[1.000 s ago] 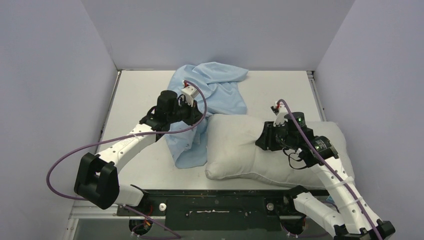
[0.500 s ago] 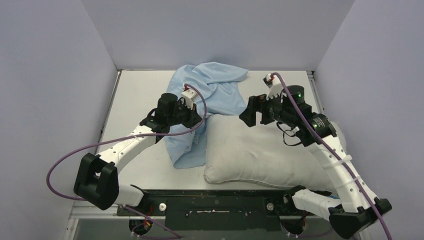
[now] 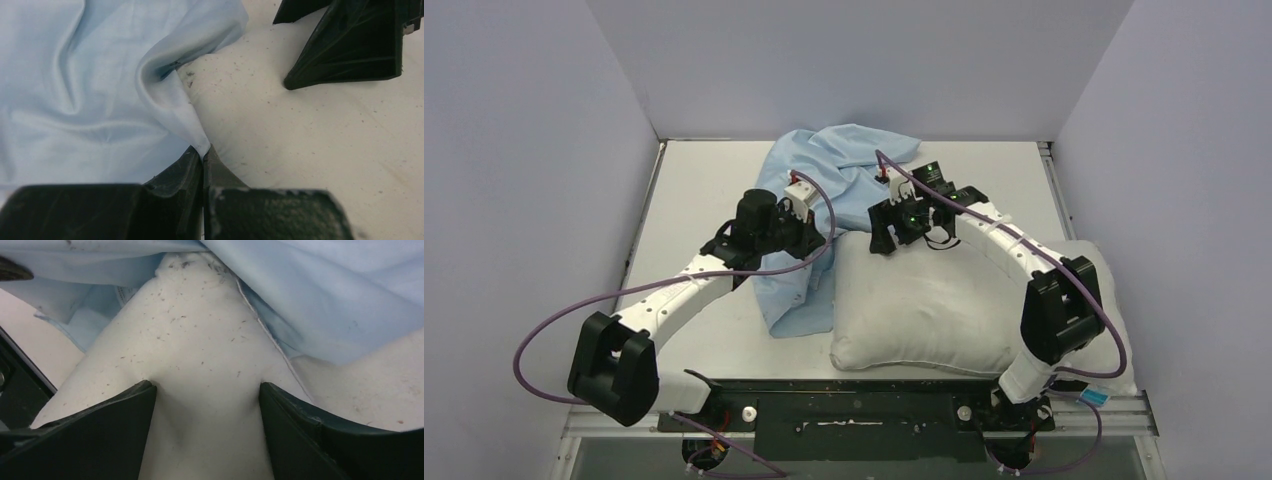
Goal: Put the pillow into the pillowcase
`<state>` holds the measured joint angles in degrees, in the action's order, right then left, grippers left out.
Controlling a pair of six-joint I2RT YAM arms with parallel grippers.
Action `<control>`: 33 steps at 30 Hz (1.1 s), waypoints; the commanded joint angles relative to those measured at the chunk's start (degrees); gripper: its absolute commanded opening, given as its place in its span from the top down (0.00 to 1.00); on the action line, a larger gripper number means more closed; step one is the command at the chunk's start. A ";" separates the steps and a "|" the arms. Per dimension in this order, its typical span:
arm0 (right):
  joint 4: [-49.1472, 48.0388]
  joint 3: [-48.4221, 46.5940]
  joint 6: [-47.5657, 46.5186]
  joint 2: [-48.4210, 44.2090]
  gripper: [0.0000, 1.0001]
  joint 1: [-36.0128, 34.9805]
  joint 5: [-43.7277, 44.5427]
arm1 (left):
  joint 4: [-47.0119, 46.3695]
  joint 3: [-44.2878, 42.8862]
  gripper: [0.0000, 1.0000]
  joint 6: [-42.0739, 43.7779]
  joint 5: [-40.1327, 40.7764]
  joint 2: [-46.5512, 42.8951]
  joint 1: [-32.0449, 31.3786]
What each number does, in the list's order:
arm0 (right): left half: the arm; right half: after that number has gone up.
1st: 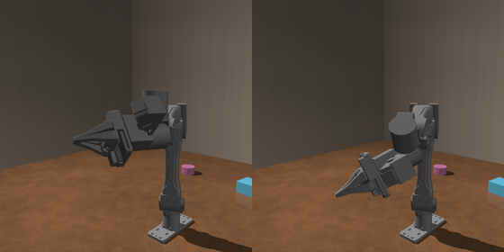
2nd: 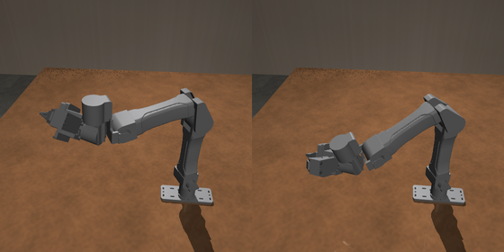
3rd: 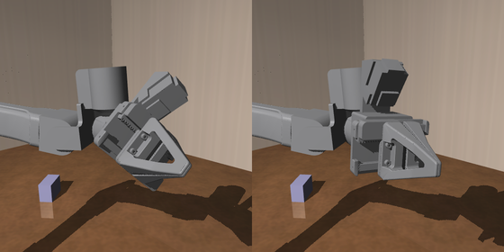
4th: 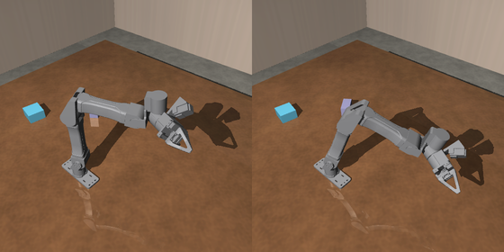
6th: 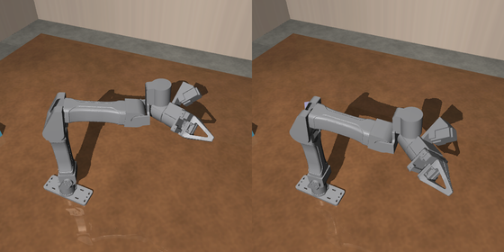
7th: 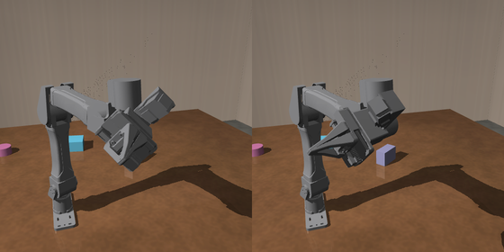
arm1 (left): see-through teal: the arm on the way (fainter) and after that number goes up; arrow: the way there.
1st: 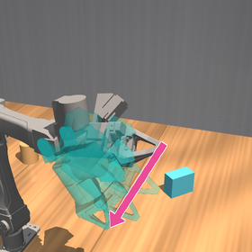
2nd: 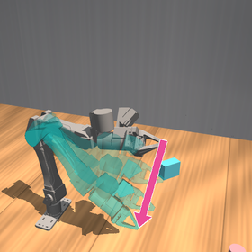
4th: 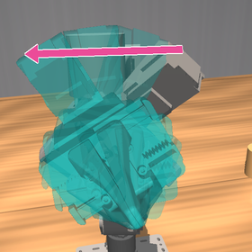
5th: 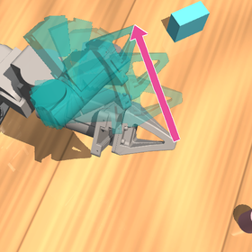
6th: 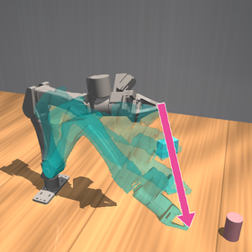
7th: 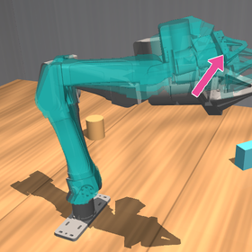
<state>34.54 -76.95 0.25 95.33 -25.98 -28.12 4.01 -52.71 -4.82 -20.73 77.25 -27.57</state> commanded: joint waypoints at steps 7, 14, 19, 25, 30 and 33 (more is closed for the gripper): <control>-1.64 5.08 -0.39 -11.83 1.00 -5.78 -9.19 | -0.83 1.29 1.00 2.17 2.02 -3.33 0.50; -0.21 8.20 2.70 -18.92 1.00 -11.02 -11.94 | -2.91 1.18 1.00 2.30 1.55 -3.34 0.60; -4.20 7.72 6.35 -16.73 1.00 -13.76 -9.53 | -2.82 0.36 1.00 2.71 1.17 -4.25 0.64; -10.56 7.40 12.33 -10.40 1.00 -13.75 -1.57 | 0.99 -0.67 1.00 4.46 3.31 -6.02 0.64; -11.79 9.01 15.34 -9.03 1.00 -7.52 11.78 | 5.05 -1.63 1.00 6.31 4.73 -6.65 0.59; -12.75 11.25 16.41 -10.82 1.00 -4.41 19.71 | 5.73 -1.72 1.00 5.59 5.64 -6.48 0.59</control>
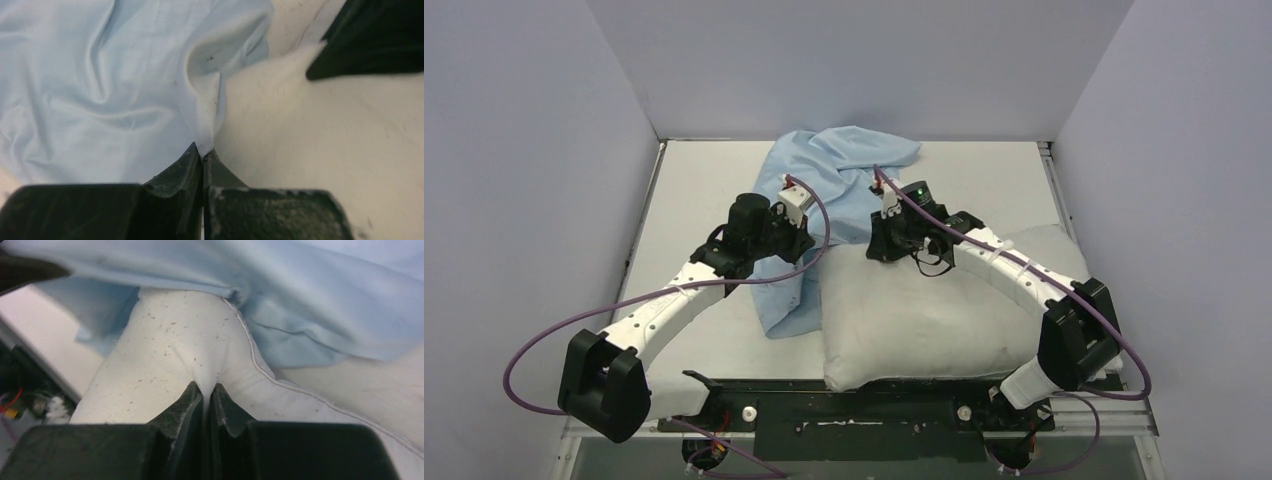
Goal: Put the pillow into the pillowcase
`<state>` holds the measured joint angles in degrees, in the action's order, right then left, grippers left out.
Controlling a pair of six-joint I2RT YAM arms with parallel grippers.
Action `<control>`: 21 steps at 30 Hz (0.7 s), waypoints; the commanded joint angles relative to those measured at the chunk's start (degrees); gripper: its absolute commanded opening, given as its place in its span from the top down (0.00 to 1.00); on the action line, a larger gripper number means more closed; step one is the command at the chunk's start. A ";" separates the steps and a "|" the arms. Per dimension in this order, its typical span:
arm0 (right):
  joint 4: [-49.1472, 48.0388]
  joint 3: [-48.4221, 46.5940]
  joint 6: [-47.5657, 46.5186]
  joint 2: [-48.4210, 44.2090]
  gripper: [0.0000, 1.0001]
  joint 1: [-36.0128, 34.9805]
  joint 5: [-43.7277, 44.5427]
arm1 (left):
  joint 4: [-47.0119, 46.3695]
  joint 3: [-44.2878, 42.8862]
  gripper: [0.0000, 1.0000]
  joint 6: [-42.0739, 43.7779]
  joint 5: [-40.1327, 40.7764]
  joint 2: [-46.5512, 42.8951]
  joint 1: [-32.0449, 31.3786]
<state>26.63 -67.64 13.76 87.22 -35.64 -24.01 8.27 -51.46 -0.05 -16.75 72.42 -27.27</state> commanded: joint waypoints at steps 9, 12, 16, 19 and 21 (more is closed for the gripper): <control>-9.78 9.58 4.59 -12.28 1.00 6.61 26.36 | -0.25 -2.47 0.81 0.40 0.27 -0.18 0.28; -12.63 11.71 3.28 -14.19 1.00 6.77 22.71 | -0.86 -1.92 0.61 -1.10 2.11 0.08 0.28; -13.18 12.47 3.20 -14.27 1.00 6.97 20.39 | -3.64 0.99 0.52 -4.12 2.04 0.02 -0.16; -13.64 13.25 2.81 -14.27 1.00 7.05 19.91 | -6.98 3.79 0.47 -7.33 3.40 0.35 -1.84; -13.76 13.40 2.60 -14.18 1.00 7.19 19.66 | -7.47 4.97 0.43 -9.27 5.53 1.16 -3.90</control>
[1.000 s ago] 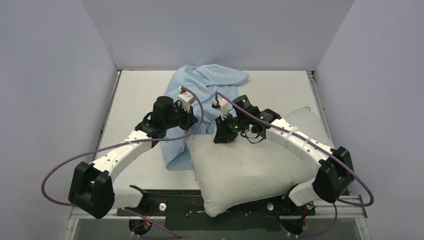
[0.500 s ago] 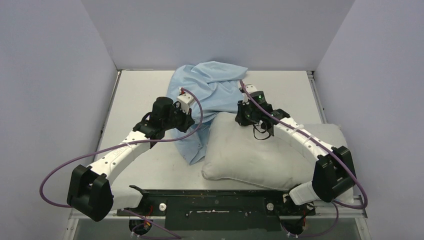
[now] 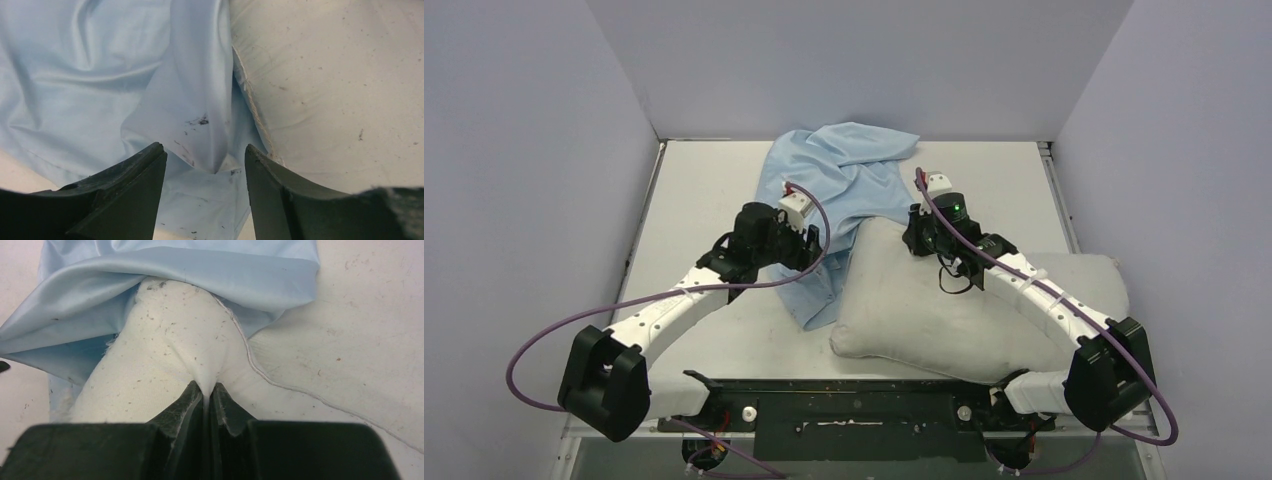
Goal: Put the pillow into the pillowcase
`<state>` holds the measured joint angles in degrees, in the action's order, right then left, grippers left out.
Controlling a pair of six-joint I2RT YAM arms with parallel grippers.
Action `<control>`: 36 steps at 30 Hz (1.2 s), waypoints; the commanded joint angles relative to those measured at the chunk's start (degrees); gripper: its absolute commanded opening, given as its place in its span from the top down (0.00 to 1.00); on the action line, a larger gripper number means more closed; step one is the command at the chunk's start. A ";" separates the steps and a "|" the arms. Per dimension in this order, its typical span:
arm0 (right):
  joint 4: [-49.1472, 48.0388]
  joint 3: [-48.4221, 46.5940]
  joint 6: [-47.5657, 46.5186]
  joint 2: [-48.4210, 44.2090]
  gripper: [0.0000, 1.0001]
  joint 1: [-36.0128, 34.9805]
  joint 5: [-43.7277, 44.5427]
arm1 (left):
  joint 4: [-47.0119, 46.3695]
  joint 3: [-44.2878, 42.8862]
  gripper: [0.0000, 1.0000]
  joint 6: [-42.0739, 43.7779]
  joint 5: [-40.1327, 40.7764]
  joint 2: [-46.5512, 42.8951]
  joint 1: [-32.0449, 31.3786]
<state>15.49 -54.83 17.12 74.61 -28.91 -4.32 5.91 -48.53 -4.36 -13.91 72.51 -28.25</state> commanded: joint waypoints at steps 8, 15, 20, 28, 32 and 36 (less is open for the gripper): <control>-3.36 1.33 -0.84 -1.80 1.00 1.50 -0.52 | -7.86 6.77 0.38 -12.07 19.60 1.06 -11.40; -3.43 2.33 -1.13 -3.57 1.00 2.52 -1.17 | -12.94 8.23 0.38 -15.92 26.51 6.91 -12.31; -3.31 2.68 -1.43 -3.51 1.00 3.35 -1.47 | -11.46 5.80 0.53 -13.02 29.06 9.02 -12.41; -2.47 3.33 -2.19 -3.75 1.00 8.49 -2.16 | 6.45 1.02 0.83 3.75 35.45 -3.36 -12.36; -2.83 3.25 -2.62 -2.82 1.00 8.73 -4.29 | 9.26 2.07 0.86 8.74 36.30 -5.70 -12.23; 0.00 2.00 -3.45 -2.28 1.00 8.48 -9.87 | 8.80 2.38 0.86 9.69 30.78 -5.45 -12.22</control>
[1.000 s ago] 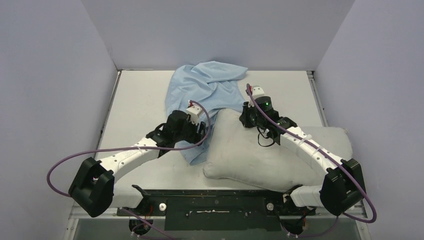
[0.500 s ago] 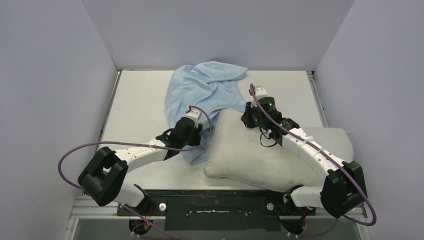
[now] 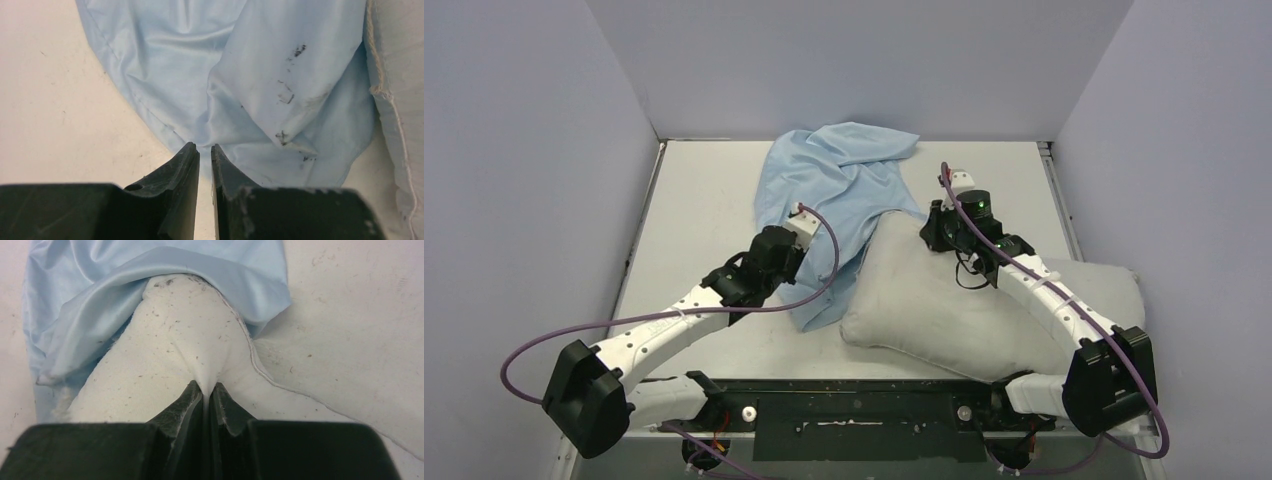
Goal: Put the pillow into the pillowcase
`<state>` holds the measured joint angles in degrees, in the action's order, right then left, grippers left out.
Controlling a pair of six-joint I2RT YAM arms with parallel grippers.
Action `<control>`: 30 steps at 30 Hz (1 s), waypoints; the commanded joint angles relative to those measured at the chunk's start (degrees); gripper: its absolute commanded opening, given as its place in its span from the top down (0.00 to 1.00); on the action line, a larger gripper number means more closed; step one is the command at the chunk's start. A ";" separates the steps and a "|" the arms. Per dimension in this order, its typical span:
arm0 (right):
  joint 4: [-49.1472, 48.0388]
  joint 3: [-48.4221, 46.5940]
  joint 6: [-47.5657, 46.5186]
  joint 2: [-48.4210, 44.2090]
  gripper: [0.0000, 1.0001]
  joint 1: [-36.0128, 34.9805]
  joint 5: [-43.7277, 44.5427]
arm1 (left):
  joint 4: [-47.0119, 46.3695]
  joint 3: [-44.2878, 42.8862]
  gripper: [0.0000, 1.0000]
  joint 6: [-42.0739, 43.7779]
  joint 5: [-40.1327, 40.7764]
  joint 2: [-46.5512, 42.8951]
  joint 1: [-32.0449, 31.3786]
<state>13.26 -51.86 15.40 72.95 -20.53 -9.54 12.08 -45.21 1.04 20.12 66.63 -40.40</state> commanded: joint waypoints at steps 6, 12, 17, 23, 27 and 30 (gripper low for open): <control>7.87 -2.23 -2.69 -4.53 1.00 -1.09 -5.83 | -0.31 -2.43 0.72 -0.27 -17.04 0.32 0.09; 7.22 -1.76 -1.50 -3.66 1.00 -1.01 -4.46 | -11.26 4.25 0.47 -12.62 -20.70 2.97 0.07; 6.20 -1.45 -1.08 -2.77 1.00 -1.00 -4.58 | -14.17 9.16 0.43 -20.76 -12.22 4.04 0.10; 6.00 -2.19 -0.93 -2.44 1.00 -1.04 -4.32 | -22.02 14.35 0.38 -24.52 -10.14 5.42 0.02; 5.82 -1.52 -0.81 -2.58 1.00 -1.00 -5.08 | -34.43 16.66 0.37 -24.41 -10.50 8.24 0.09; 6.51 -0.91 -0.87 -3.32 1.00 -1.09 -5.98 | -37.58 14.55 0.40 -21.75 -10.93 12.10 0.11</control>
<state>18.20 -52.42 14.17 70.39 -21.41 -14.41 -13.13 -28.53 -21.87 8.78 75.31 -40.40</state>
